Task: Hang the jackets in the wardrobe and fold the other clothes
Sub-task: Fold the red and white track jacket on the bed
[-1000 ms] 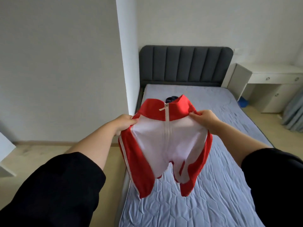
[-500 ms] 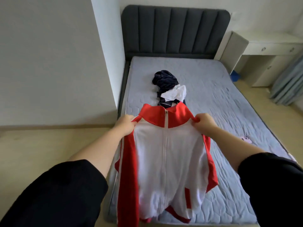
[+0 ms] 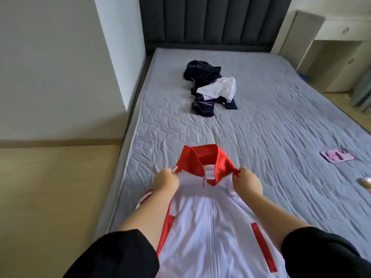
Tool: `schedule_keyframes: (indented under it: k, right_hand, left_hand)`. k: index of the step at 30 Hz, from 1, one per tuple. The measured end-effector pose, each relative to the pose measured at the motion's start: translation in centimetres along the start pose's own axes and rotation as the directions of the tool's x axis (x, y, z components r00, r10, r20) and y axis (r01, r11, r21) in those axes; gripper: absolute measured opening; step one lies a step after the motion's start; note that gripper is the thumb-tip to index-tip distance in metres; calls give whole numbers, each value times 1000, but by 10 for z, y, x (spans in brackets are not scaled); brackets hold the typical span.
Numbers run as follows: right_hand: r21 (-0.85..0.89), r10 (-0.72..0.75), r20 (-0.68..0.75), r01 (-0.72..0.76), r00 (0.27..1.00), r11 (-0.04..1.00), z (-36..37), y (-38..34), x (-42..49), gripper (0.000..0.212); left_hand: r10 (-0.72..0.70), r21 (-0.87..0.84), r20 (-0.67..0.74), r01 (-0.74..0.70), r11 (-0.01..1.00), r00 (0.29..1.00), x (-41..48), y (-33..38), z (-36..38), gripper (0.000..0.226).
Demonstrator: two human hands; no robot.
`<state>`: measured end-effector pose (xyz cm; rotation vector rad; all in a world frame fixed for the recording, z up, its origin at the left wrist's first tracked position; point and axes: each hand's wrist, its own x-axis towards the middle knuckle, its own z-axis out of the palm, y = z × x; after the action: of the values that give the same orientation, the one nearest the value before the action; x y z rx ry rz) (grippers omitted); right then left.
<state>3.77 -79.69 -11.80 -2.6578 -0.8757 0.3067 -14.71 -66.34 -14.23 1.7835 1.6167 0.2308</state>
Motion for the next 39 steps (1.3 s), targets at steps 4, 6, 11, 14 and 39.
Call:
schedule_keyframes:
  k: [4, 6, 11, 14, 39]
  right_hand:
    - [114, 36, 60, -43, 998, 993, 97, 35, 6, 22]
    - [192, 25, 77, -40, 997, 981, 133, 41, 4, 21]
    - [406, -27, -89, 61, 996, 912, 118, 11, 39, 22]
    - [655, -41, -150, 130, 988, 744, 86, -22, 66, 49]
    - [-247, -98, 427, 221, 899, 943, 226, -12, -93, 70]
  left_hand:
    - [77, -226, 75, -59, 972, 994, 26, -40, 71, 22]
    - [-1, -384, 192, 76, 920, 981, 32, -56, 97, 22]
    - [11, -629, 219, 132, 766, 976, 62, -33, 92, 29]
    - [212, -817, 57, -77, 572, 976, 81, 9, 55, 62]
    - [510, 889, 90, -299, 345, 855, 14, -174, 51, 50]
